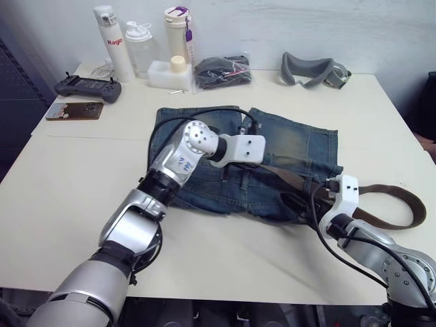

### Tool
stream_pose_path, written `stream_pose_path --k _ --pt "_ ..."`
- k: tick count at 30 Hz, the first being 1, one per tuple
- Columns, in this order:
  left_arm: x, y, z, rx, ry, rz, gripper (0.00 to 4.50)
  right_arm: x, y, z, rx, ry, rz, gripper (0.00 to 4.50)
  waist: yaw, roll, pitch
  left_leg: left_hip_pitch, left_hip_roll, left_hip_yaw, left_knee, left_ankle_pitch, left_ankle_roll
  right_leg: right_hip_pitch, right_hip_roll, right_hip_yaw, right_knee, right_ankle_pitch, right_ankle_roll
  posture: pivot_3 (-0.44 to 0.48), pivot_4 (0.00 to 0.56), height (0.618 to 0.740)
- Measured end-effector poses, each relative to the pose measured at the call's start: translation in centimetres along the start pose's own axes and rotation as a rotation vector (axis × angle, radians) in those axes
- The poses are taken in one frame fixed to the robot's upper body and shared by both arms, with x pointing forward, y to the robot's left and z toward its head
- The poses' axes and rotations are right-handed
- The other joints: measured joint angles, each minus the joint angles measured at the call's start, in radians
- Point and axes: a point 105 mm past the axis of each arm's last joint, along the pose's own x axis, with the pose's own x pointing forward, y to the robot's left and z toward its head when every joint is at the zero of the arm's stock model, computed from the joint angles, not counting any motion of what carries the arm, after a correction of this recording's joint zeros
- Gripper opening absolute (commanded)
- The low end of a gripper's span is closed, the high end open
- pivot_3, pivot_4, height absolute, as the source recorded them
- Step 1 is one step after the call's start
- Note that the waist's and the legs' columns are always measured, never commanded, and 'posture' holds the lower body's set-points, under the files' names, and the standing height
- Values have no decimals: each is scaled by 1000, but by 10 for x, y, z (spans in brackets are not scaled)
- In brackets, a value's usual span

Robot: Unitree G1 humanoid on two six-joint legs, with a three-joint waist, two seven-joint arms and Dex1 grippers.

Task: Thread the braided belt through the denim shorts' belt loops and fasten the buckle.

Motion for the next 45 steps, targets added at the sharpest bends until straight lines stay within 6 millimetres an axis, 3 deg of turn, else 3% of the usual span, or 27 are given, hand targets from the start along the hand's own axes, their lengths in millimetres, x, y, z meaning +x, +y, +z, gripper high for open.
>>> stream_pose_path --k 4,8,14,18,19,22,25,27,29,33,36,39,43,45 --pt "-6 -15 -4 -82 20 -22 50 2 -2 1 -8 5 -7 4500 0 -2 -1 0 0 0 0 0 0 0 0 0 0 0 0 0 150 683" --pt "-17 -19 7 -122 11 -50 50 2 -1 1 -18 13 0 4500 0 -2 -2 0 0 0 0 0 -1 1 0 0 0 0 0 0 150 683" --pt "-21 -34 2 -220 3 -94 2567 0 -4 2 -68 41 12 4500 1 -1 -2 1 0 -1 0 0 -1 1 0 0 0 0 0 0 150 683" --pt "-33 -39 -2 -318 -20 -120 4335 -9 -8 6 -193 78 43 4500 13 2 0 -1 -1 -1 0 0 -1 0 -1 0 -1 0 0 0 150 683" --pt "-38 -38 -2 -330 -26 -115 4472 -13 -10 6 -230 92 54 4500 17 2 0 -1 -1 -1 0 0 -1 0 -1 0 -1 0 0 0 150 683" --pt "-54 -33 -4 -409 -79 -98 4472 -28 -10 13 -373 137 127 4500 22 6 3 -2 -1 0 -1 0 0 -1 -1 0 -1 0 0 0 150 683" --pt "-70 -24 0 -496 -187 -63 4472 -43 8 38 -569 114 246 4500 19 8 4 -1 -1 0 -1 1 0 -2 0 0 0 0 0 0 150 683" --pt "-77 -20 0 -506 -220 -26 4472 -45 14 44 -735 140 265 4500 15 8 4 0 -1 0 -1 2 0 -1 0 0 0 0 0 0 150 683" --pt "-82 -25 -7 -531 -230 -8 4472 -42 15 37 -867 193 283 4500 11 7 4 0 0 0 -2 2 -1 -1 0 0 -1 0 0 0 150 683" --pt "-79 -47 -27 -635 -220 -21 4472 -34 14 -1 -939 342 364 4500 11 8 4 -2 0 0 -2 2 -2 -3 0 0 -1 0 0 0 150 683" --pt "-77 -54 -31 -659 -217 -9 4500 -29 3 0 -975 360 316 3717 14 7 4 -1 -1 0 -1 2 -2 -2 -1 0 -1 0 0 0 150 683" --pt "-78 -56 -31 -665 -214 16 4500 -25 -20 7 -1019 371 238 2277 22 8 4 -1 -1 0 -1 2 -2 -2 -1 0 -1 0 0 0 150 683" --pt "-77 -60 -37 -694 -206 29 4500 -38 -37 9 -1148 438 261 231 27 8 4 -1 -1 0 -2 2 -2 -2 -1 -1 -2 0 0 0 150 683" --pt "-76 -62 -39 -702 -205 33 4500 -44 -53 16 -1231 464 244 28 28 8 4 -1 -2 0 -1 2 -2 -1 -2 -1 -2 0 0 0 150 683"
